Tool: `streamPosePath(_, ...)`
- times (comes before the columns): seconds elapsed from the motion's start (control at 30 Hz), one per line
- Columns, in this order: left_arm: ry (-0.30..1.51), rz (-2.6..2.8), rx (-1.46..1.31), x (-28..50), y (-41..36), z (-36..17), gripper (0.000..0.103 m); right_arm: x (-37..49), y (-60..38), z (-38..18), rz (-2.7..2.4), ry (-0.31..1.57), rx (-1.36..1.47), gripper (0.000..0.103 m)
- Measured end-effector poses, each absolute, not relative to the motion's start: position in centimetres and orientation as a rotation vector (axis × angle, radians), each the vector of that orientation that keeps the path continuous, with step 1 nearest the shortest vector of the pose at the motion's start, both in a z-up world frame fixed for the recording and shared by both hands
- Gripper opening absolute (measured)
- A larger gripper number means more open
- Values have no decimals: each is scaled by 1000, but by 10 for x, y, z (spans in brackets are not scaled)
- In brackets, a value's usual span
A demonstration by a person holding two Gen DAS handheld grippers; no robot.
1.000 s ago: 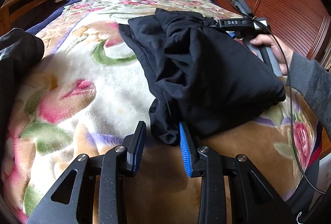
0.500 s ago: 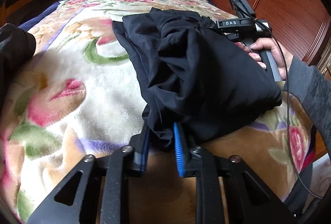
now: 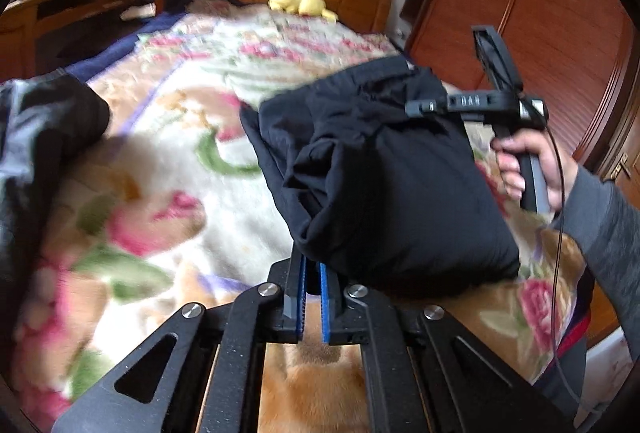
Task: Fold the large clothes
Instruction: 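Lift the folded coat with both grippers and carry it off the bed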
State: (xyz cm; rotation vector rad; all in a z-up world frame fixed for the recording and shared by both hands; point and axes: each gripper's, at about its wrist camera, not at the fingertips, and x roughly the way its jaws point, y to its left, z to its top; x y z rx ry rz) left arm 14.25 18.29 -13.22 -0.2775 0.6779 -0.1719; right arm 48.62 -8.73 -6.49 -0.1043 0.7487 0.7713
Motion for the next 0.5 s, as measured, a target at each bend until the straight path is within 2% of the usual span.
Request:
streamPosePath(0.23,546,-103,-277,101,237,-84,5,445,-59,-22,836,640,-114,23)
streamPosePath(0.5,449,123,-215,40,347,-28,5,390,61,19,997,545,-173,23)
